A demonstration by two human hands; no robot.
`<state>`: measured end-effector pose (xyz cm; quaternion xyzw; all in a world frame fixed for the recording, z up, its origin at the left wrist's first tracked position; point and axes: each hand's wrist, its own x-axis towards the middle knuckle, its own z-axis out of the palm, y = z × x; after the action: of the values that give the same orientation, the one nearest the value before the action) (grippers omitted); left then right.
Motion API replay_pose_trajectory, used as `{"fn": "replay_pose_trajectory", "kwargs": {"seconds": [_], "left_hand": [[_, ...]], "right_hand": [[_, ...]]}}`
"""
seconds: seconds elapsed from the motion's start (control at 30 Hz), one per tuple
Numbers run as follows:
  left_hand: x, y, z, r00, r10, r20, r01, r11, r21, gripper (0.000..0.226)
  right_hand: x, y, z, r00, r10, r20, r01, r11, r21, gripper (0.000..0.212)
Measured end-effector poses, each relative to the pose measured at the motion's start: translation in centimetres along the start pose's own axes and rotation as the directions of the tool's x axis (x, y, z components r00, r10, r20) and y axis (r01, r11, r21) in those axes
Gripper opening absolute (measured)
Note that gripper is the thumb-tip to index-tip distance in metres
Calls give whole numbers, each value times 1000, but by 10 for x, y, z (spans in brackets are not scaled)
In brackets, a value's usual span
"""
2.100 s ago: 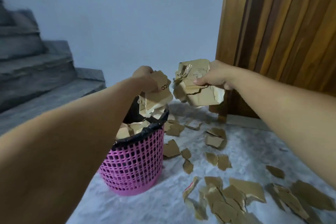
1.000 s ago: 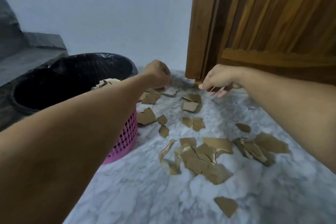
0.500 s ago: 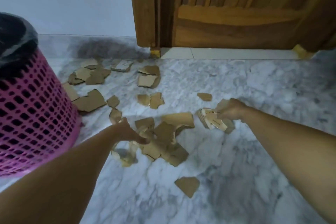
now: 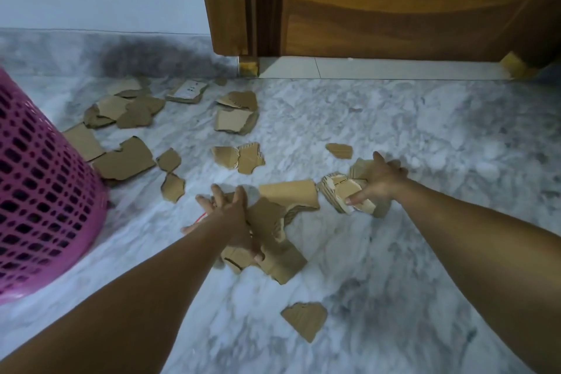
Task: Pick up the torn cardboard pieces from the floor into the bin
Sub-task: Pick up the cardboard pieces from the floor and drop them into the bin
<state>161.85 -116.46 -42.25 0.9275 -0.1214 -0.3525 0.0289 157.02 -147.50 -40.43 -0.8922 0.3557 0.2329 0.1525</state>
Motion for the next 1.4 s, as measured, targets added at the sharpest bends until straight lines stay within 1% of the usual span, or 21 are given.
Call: {"fn": "replay_pose_trajectory", "kwargs": {"seconds": [0.1, 0.13, 0.23, 0.3, 0.33, 0.37, 0.43, 0.57, 0.67, 0.73, 0.8, 0.87, 0.93, 0.97, 1.03, 1.1, 1.13, 1.2, 1.23, 1.3, 1.4], "left_hand": [[-3, 2, -2, 995, 31, -92, -26, 998, 54, 123], [-4, 1, -2, 992, 36, -118, -26, 996, 84, 114], [-13, 3, -1, 987, -16, -162, 25, 998, 58, 95], [-16, 4, 0, 986, -23, -166, 20, 1000, -16, 87], [-16, 2, 1, 986, -20, -168, 9, 998, -66, 84], [-17, 1, 1, 985, -15, -172, -3, 994, -107, 82], [-17, -1, 3, 985, 12, -173, -39, 988, -150, 79], [-20, -5, 3, 981, 38, -188, -82, 969, -233, 60], [-19, -9, 2, 978, 48, -204, -101, 960, -260, 47], [-18, -12, 3, 982, 39, -187, -92, 955, -283, 46], [-17, -13, 2, 988, 23, -155, -72, 945, -318, 45], [-18, -13, -1, 995, 6, -104, -43, 933, -356, 45], [-19, -11, -5, 999, 24, -35, -36, 909, -416, 58], [-19, -10, -6, 999, 51, -8, -49, 901, -431, 66], [-24, -5, -8, 995, 102, 4, -92, 913, -397, 73], [-28, 3, -7, 994, 101, -31, -106, 944, -313, 74], [-29, 6, -5, 995, 90, -51, -101, 954, -282, 77], [-29, 11, 2, 995, 50, -86, -71, 963, -259, 84], [-30, 12, 6, 993, 36, -111, -62, 968, -242, 87], [-31, 14, 12, 987, 29, -158, -62, 977, -205, 88], [-31, 16, 17, 985, 26, -168, -65, 971, -232, 78]], "right_hand": [[8, 1, 7, 999, -45, -24, 43, 997, -60, 148], [5, 1, 7, 997, -68, -32, 67, 997, -26, 139], [-11, -2, 4, 993, -104, -59, 109, 991, 83, 102], [-15, -4, 6, 992, -114, -52, 120, 984, 135, 83], [-18, -5, 7, 991, -124, -54, 131, 980, 151, 78], [-19, -6, 8, 990, -131, -53, 138, 977, 161, 77], [-21, -10, 9, 991, -130, -40, 135, 973, 188, 83], [-23, -20, 13, 990, -115, 80, 84, 945, 316, 91], [-26, -29, 6, 990, -85, 115, 40, 935, 352, 76], [-23, -34, -3, 995, -68, 79, 32, 919, 392, 63], [-20, -41, -14, 998, -69, 1, 61, 890, 453, 54], [-17, -51, -18, 997, -49, -64, 75, 850, 522, 55], [-15, -62, -18, 994, -72, -87, 107, 843, 527, 56], [-17, -68, -15, 991, -114, -76, 137, 847, 514, 56], [-19, -79, -5, 977, -212, 18, 178, 864, 471, 67], [-25, -88, 7, 941, -312, 130, 247, 898, 363, 76], [-28, -91, 15, 923, -354, 152, 304, 911, 278, 80], [-30, -97, 27, 898, -419, 135, 407, 907, 106, 94], [-30, -98, 31, 897, -426, 117, 423, 904, 51, 101], [-32, -99, 34, 909, -404, 103, 407, 913, -18, 110], [-33, -95, 31, 926, -344, 154, 355, 933, -49, 111]]}}
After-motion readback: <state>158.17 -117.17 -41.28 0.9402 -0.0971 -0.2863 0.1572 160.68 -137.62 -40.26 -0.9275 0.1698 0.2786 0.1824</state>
